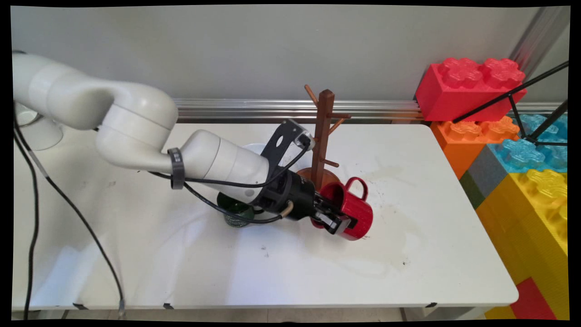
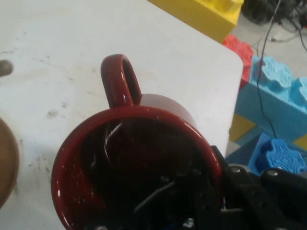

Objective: Place the picked object on the table

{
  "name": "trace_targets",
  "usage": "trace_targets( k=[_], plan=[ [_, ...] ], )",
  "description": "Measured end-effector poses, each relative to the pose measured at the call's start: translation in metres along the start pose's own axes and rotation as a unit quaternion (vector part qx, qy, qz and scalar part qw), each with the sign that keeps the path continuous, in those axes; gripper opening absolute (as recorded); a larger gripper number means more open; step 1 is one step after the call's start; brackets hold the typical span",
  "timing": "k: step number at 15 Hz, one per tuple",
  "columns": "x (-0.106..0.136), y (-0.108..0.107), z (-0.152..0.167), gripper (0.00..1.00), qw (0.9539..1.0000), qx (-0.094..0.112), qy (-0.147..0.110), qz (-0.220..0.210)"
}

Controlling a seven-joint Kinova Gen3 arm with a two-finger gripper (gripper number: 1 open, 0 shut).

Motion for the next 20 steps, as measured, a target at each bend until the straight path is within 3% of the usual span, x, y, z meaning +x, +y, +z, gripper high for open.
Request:
trace_targets(
  k=[2,3,5,7,9,14,20],
  plan=[
    [0.009,0.007,-0.005,0.0,0.9996,0.008,-0.011,0.024],
    [0.012,0.009,-0.008,0.0,0.9988,0.021,-0.019,0.039],
    [0.018,0.002,-0.016,0.0,0.9934,0.081,-0.048,0.066],
    [0.022,-0.003,-0.026,0.0,0.9871,0.122,-0.068,0.079],
    [0.031,-0.007,-0.034,0.0,0.9825,0.142,-0.082,0.088],
    [0.053,0.007,-0.041,0.0,0.9773,0.138,-0.119,0.108],
    [0.071,0.033,-0.035,0.0,0.9725,0.087,-0.169,0.135]
  ],
)
